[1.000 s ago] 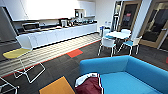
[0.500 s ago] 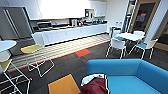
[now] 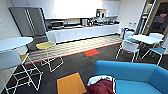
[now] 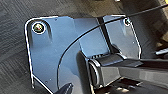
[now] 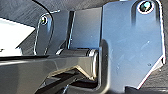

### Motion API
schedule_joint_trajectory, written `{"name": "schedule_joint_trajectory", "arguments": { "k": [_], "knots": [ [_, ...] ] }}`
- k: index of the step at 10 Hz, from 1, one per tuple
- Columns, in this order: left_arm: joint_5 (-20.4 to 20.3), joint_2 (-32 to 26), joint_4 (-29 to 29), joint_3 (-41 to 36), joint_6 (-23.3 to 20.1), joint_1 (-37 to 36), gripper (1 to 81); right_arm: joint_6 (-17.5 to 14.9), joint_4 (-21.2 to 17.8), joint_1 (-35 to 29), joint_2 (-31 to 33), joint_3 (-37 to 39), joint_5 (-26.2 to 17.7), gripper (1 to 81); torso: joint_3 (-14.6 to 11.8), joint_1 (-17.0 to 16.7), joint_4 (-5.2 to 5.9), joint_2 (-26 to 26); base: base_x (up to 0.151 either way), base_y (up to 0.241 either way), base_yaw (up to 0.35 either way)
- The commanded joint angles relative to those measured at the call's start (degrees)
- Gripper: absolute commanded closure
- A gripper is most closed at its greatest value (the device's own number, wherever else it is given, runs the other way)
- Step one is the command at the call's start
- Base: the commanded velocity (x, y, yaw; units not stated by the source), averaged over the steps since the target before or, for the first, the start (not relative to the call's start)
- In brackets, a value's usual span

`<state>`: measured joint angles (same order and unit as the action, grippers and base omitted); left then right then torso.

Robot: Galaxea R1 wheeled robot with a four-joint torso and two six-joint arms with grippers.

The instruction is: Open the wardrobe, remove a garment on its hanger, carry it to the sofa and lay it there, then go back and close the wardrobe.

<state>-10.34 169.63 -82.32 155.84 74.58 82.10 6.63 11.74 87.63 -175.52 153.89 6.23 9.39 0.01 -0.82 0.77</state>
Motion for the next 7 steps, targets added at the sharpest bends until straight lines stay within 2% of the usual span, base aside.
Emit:
{"name": "schedule_joint_trajectory", "arguments": {
  "k": [1,4,5,7],
  "knots": [
    [2.43,0.54,-0.56,0.16,-0.67,-2.07,1.0,-0.22,-0.23,-1.97,-0.73,-0.27,-3.5,1.0,0.0,0.0,0.0,0.0,0.0,0.0,0.3],
    [2.95,0.71,-0.38,0.16,-0.67,-1.81,1.0,-0.22,-0.23,-1.7,-0.73,-0.27,-3.07,1.0,0.0,0.0,0.02,0.0,0.0,0.0,0.305],
    [4.87,1.15,-0.38,0.16,-0.67,-1.72,1.0,-0.22,-0.23,-1.62,-0.74,-0.27,-3.15,1.0,0.0,0.0,0.02,0.0,0.0,0.0,0.319],
    [5.77,1.59,-0.47,0.16,-0.67,-1.72,1.0,-0.13,-0.31,-1.44,-0.73,-0.27,-3.24,1.0,0.0,0.0,0.02,0.0,0.0,0.0,0.334]
  ]
}}
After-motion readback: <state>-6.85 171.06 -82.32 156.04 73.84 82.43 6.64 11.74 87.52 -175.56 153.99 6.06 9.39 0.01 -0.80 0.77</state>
